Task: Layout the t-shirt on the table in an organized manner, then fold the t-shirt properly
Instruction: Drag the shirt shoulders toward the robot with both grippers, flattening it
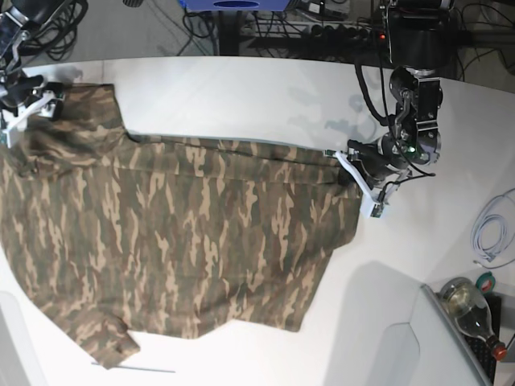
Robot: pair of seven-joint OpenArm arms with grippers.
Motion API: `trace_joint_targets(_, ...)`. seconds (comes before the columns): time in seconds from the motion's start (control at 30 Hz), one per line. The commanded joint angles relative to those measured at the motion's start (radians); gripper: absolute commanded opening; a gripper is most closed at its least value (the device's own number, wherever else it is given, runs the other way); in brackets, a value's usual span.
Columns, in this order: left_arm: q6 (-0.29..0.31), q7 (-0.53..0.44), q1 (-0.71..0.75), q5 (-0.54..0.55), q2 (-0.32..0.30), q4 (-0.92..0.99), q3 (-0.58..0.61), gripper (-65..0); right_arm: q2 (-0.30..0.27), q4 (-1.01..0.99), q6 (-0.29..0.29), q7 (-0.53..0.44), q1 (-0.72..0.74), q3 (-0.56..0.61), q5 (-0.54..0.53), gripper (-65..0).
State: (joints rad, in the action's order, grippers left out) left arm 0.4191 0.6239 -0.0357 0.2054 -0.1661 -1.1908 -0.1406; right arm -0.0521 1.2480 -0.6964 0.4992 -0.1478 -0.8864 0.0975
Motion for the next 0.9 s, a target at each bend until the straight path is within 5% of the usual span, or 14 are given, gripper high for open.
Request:
trace_joint_targets(0.0,0.004,-0.016,-0.014,0.004,-0.006,-0.016,-0.003,-65.0,0.005,-0.009,-0.002,0.04,-0.006,0.002,0.009,-21.0)
trace_joint_targets(0.07,0.004,-0.016,-0.011,0.004,-0.008,-0.021,-0.003,-65.0,0.005,-0.007,-0.002,0.042,-0.006,0.002,0.009,-33.5)
trace_joint_targets(0.17,0.004,-0.016,-0.01,0.004,-0.008,-0.025,-0.003,-65.0,0.005,0.009,-0.002,0.045,-0.006,-0.003,0.009,-62.7)
trace_joint_targets(0.2,0.004,-0.014,-0.01,0.004,-0.008,-0.025,-0.003,-65.0,0.007,0.032,-0.002,0.048,-0.006,-0.001,0.009,-65.0)
trace_joint_targets(0.4,0.004,-0.009,-0.014,0.006,-0.008,-0.028,-0.004,-65.0,0.021,0.229,-0.002,0.172,0.014,0.016,0.009,-65.0)
trace_joint_targets(0.57,0.004,0.015,-0.019,0.006,-0.005,-0.059,-0.004,-65.0,0.014,0.384,-0.002,0.292,0.047,0.163,0.012,-65.0)
trace_joint_targets(0.87,0.004,0.061,-0.054,0.012,-0.005,-0.079,-0.007,-65.0,-0.065,0.292,-0.002,0.392,0.253,0.335,0.014,-65.0)
